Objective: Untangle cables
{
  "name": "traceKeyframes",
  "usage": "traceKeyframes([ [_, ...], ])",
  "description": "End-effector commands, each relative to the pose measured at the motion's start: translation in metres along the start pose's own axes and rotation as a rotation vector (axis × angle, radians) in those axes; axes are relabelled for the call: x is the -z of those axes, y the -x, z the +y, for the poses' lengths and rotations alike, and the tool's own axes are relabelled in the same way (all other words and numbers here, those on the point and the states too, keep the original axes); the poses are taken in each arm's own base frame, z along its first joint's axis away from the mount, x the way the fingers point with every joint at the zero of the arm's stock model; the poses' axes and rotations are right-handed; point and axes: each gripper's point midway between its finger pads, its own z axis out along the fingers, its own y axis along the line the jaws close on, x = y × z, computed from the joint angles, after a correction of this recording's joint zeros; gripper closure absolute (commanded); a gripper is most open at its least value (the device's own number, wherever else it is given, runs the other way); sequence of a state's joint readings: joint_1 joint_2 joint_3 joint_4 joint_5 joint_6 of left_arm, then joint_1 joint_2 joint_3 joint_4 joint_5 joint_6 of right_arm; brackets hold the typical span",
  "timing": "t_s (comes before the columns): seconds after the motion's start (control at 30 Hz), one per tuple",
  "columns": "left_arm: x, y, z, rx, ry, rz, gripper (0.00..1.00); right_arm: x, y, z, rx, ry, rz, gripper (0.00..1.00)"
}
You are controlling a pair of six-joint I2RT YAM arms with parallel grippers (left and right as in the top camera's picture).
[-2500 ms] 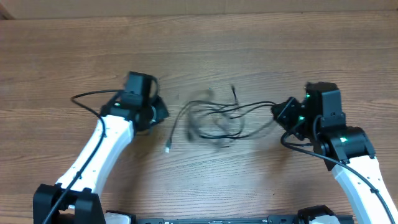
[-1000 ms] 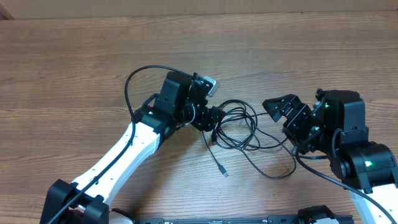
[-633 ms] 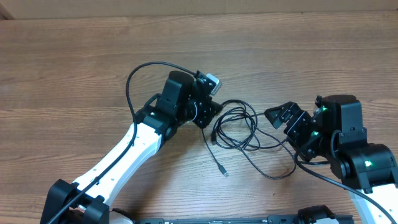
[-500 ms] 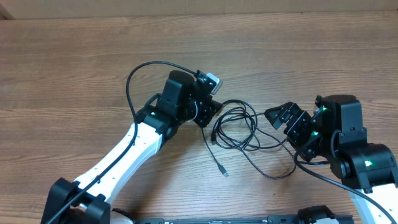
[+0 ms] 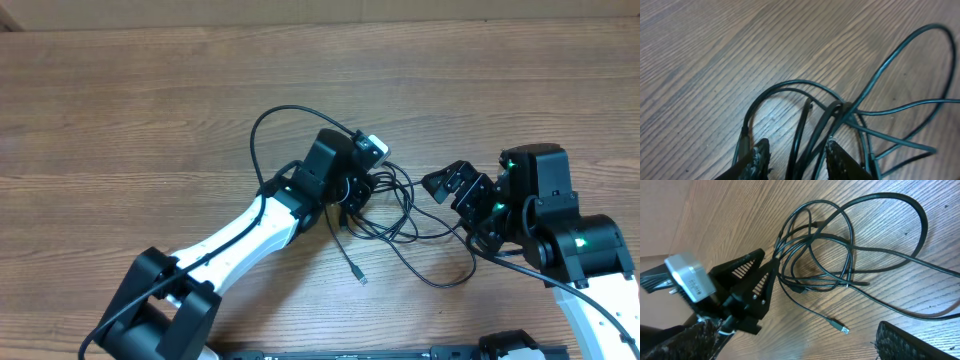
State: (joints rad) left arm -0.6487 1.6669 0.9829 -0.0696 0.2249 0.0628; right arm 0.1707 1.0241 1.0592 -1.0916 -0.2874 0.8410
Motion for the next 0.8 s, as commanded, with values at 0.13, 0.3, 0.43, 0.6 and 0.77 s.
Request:
traceKeyframes([
  [0.13,-0.019,-0.016,0.019,-0.050,0.110,0.041,0.82,0.001,0.002,0.000,0.008,-0.002,-0.012,0.00],
  [0.3,0.025,0.026,0.042,0.020,0.246,-0.061,0.96,-0.002,0.004,0.000,0.009,-0.003,-0.013,0.00],
  [0.43,0.070,0.039,0.055,0.151,0.280,-0.106,0.96,-0.012,0.007,0.000,-0.005,-0.015,-0.001,0.00],
  [0.6,0.104,0.026,0.061,0.210,0.307,-0.066,0.96,-0.032,0.008,0.000,-0.085,-0.035,0.029,0.00],
  [0.77,0.141,0.036,0.050,0.241,0.305,-0.122,0.96,-0.060,-0.007,0.030,0.013,0.011,0.076,0.00],
])
